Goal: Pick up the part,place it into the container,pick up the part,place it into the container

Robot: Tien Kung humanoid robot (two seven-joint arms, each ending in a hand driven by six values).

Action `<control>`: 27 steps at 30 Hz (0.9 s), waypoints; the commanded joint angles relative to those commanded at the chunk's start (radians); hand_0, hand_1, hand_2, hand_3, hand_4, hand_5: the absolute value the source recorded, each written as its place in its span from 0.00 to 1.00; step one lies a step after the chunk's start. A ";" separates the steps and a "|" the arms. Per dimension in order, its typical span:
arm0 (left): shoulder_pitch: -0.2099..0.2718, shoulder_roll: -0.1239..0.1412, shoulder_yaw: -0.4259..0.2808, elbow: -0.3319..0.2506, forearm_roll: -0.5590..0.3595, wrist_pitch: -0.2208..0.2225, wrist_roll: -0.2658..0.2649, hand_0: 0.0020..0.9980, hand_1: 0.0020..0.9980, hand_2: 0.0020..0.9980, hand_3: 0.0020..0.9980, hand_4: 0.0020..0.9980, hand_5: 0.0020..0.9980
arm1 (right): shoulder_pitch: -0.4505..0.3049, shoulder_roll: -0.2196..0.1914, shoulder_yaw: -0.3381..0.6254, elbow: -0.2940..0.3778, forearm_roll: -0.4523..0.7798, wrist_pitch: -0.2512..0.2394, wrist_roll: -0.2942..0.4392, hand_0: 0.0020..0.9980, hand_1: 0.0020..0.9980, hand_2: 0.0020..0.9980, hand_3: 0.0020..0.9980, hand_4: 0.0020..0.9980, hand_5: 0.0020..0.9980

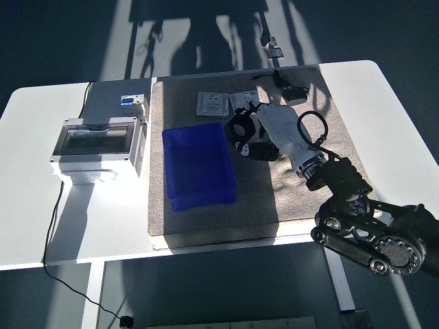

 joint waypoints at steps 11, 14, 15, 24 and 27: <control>0.001 0.000 0.008 0.000 -0.020 0.006 -0.005 0.67 0.57 0.64 0.64 0.63 0.67 | 0.054 0.050 -0.125 -0.082 0.090 0.041 0.069 0.53 0.37 0.45 0.59 0.35 0.00; 0.000 0.000 0.005 0.000 -0.012 0.005 -0.004 0.67 0.57 0.64 0.64 0.63 0.67 | 0.058 0.054 -0.133 -0.085 0.109 0.016 0.092 0.53 0.37 0.45 0.59 0.35 0.00; 0.000 0.001 0.003 0.000 -0.010 0.005 -0.003 0.67 0.57 0.64 0.64 0.63 0.67 | 0.058 0.056 -0.132 -0.085 0.113 0.009 0.100 0.53 0.37 0.45 0.59 0.35 0.00; 0.003 0.004 0.020 0.000 -0.039 0.009 -0.007 0.67 0.57 0.64 0.64 0.64 0.68 | 0.058 0.060 -0.101 -0.060 0.127 0.111 0.105 0.79 0.69 0.70 0.67 0.45 0.07; 0.003 0.005 0.023 0.000 -0.045 0.009 -0.009 0.67 0.57 0.64 0.64 0.64 0.68 | 0.060 0.058 -0.098 -0.058 0.115 0.160 0.081 0.79 0.69 0.70 0.67 0.45 0.07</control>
